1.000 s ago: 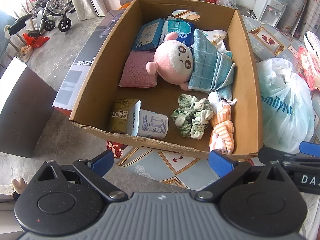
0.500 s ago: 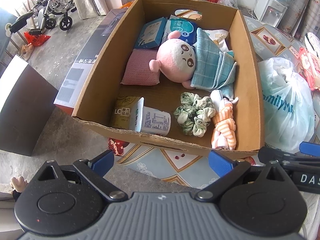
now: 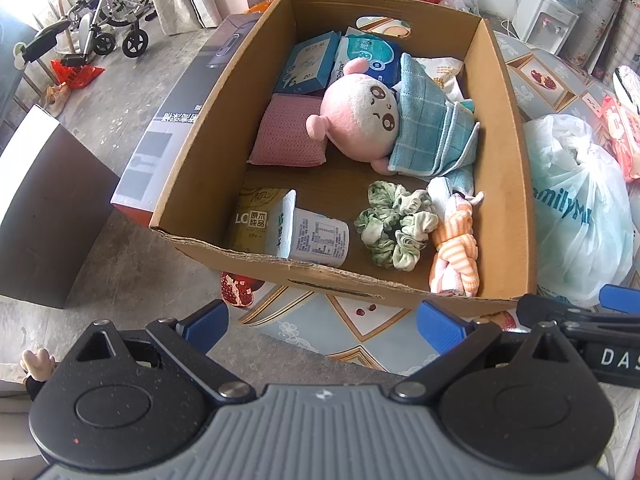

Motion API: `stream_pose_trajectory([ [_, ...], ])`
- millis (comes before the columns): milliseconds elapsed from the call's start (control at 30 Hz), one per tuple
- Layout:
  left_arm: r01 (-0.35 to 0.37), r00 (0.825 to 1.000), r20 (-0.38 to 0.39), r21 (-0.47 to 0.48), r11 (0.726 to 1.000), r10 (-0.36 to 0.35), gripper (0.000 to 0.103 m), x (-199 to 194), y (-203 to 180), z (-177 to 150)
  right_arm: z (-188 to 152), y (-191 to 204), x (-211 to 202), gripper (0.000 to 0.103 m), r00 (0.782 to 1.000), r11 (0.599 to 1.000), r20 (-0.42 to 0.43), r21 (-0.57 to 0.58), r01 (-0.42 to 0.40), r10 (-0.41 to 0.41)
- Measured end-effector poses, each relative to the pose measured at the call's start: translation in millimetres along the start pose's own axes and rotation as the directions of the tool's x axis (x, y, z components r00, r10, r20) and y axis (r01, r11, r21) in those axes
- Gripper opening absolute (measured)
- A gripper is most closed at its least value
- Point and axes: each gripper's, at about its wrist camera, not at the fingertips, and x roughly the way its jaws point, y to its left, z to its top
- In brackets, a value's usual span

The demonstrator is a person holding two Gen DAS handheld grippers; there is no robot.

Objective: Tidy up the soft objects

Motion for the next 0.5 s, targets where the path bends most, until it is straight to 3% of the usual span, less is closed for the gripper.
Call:
stream_pose_trajectory([
  [500, 0.002, 1.000, -0.002, -0.003, 1.000, -0.002, 0.101, 1.4, -0.1, 0.0, -0.3, 0.6, 0.1, 0.101, 1.000, 1.000, 0.000, 0.000, 0.000, 0.000],
])
